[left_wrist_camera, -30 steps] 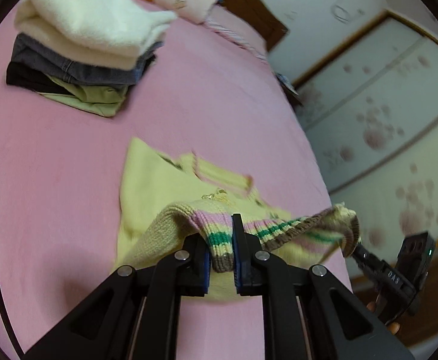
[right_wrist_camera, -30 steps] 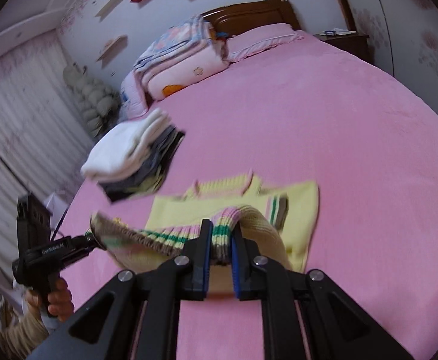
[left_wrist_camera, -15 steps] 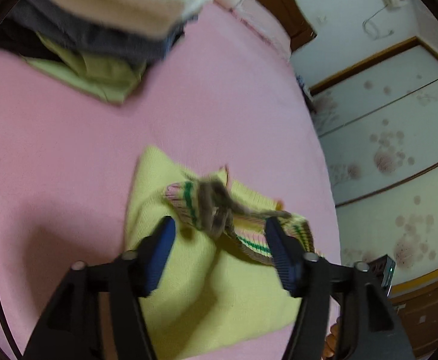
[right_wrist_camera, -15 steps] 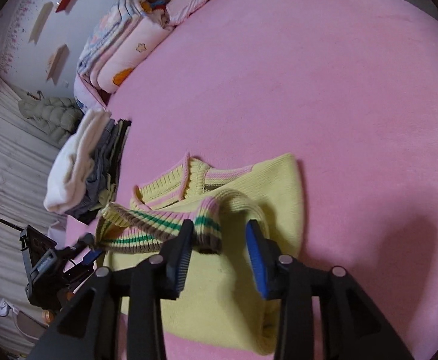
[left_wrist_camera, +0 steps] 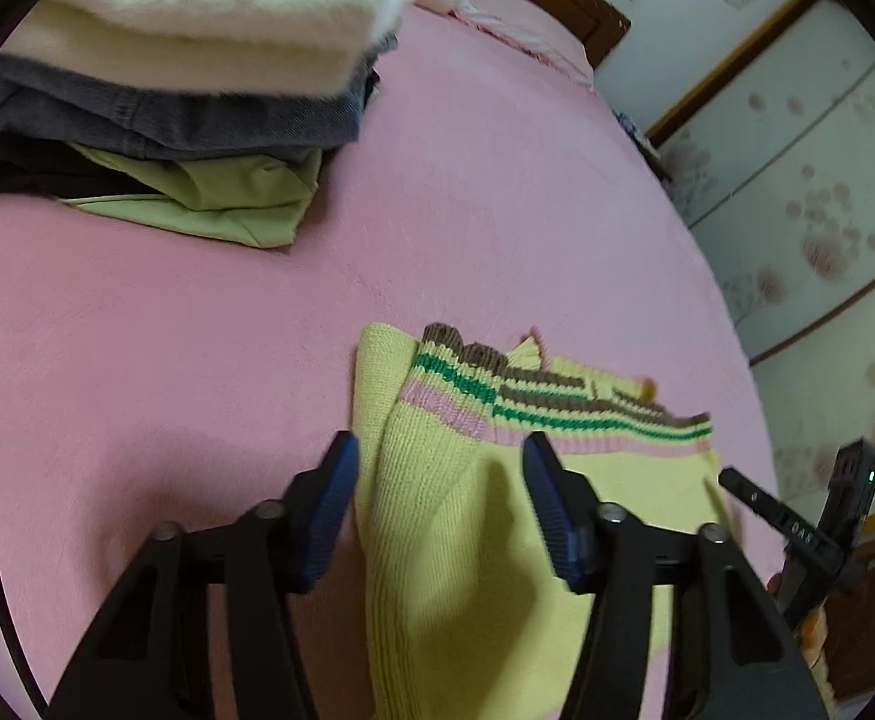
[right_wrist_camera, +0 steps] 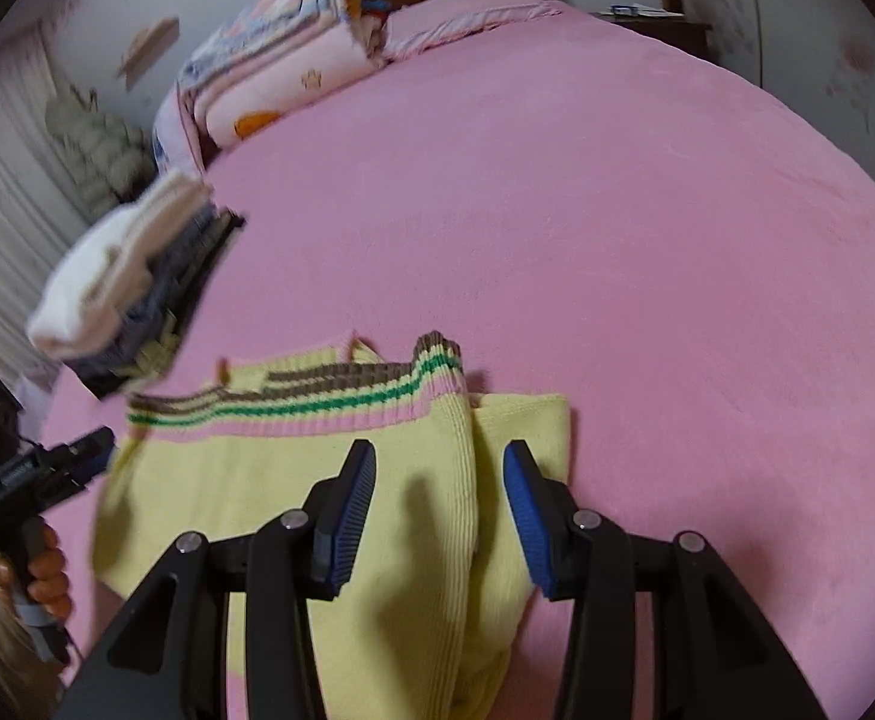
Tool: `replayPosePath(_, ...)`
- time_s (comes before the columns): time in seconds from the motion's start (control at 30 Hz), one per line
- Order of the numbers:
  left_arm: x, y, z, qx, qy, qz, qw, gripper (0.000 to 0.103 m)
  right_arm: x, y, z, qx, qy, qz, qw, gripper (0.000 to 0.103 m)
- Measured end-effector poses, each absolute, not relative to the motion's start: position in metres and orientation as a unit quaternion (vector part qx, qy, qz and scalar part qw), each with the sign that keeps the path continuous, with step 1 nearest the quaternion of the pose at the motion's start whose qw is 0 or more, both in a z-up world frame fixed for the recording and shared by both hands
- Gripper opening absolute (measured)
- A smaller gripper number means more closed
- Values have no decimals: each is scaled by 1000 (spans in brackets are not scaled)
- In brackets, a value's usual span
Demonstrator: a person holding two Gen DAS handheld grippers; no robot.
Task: Fold large clothes
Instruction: 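Grasp the hem with both tools and fold it up onto the collar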
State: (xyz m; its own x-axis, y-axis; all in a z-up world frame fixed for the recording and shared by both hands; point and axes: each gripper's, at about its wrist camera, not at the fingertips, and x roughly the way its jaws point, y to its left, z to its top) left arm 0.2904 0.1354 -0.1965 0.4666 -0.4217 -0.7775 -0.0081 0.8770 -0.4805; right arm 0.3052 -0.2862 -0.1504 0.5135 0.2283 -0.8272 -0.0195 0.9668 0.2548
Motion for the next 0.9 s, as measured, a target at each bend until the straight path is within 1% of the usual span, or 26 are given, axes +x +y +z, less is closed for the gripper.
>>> replayPosePath(0.03,291,134,-199,-209,504,-124,829,46,311,-284,-155,102,493,70,861,44)
replayPosePath(0.07,295,130,-202,-202,506,-122,830,37,315,-283,-159,99,497,70,859,44)
replayPosePath(0.1,293,125,-205,-187,509,-117,832,22,317,-283,-162,97,498,72,859,44)
replayPosePath(0.13,295,120,-207,-172,511,-109,835,15,318,-282,-164,90,497,72,860,42)
replayPosePath(0.17,296,117,-207,-152,511,-95,840,12,319,-278,-164,75,492,66,865,33)
replayPosePath(0.2,297,114,-206,-143,509,-89,844,11,318,-275,-163,59,490,62,868,7)
replayPosePath(0.27,294,111,-200,-135,496,-83,854,10,309,-269,-154,35,463,45,884,6)
replayPosePath(0.4,288,102,-188,-106,471,-81,872,10,297,-279,-138,44,430,13,902,6)
replayPosePath(0.53,297,95,-203,-91,495,-65,862,10,306,-285,-159,39,459,-16,888,6)
replayPosePath(0.67,301,95,-214,-86,506,-60,856,12,311,-274,-175,8,474,-35,880,6)
replayPosePath(0.73,299,94,-211,-80,507,-57,856,16,312,-271,-172,1,477,-42,878,7)
replayPosePath(0.77,299,93,-210,-79,509,-56,855,20,314,-270,-170,3,479,-42,877,7)
replayPosePath(0.8,296,92,-206,-74,512,-50,854,30,314,-269,-165,6,481,-43,876,9)
replayPosePath(0.83,293,93,-200,-66,514,-37,854,34,313,-268,-162,5,483,-46,874,12)
replayPosePath(0.9,289,93,-189,-60,510,-29,857,52,309,-265,-150,-3,481,-55,875,17)
